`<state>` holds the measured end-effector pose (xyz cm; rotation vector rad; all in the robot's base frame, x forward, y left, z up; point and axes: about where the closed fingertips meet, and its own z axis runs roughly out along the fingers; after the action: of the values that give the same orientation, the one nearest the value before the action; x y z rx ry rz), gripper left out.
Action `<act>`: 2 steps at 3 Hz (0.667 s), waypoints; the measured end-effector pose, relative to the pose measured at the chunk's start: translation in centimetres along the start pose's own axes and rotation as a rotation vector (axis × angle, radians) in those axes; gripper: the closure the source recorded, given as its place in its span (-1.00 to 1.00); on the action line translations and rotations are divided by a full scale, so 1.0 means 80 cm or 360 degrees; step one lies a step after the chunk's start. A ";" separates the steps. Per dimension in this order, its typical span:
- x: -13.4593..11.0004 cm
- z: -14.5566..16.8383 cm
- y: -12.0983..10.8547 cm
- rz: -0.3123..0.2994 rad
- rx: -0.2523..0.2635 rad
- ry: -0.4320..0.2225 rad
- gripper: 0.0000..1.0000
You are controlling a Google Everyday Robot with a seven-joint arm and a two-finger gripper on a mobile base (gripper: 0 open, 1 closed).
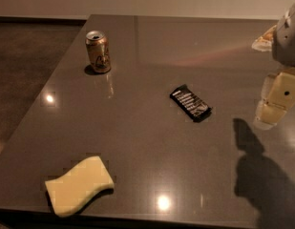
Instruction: Move orange can near sponge
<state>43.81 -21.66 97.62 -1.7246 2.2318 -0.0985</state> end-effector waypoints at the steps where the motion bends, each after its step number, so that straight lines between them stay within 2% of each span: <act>1: 0.000 0.000 0.000 0.0000 0.0000 0.0000 -1.00; 2: -0.025 0.006 -0.015 -0.0011 0.0021 -0.0086 -1.00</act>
Offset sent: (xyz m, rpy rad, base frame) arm 0.0502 0.0484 0.0039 0.1372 -0.0656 0.0509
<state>45.49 -20.01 97.88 -1.7075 2.1822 -0.0676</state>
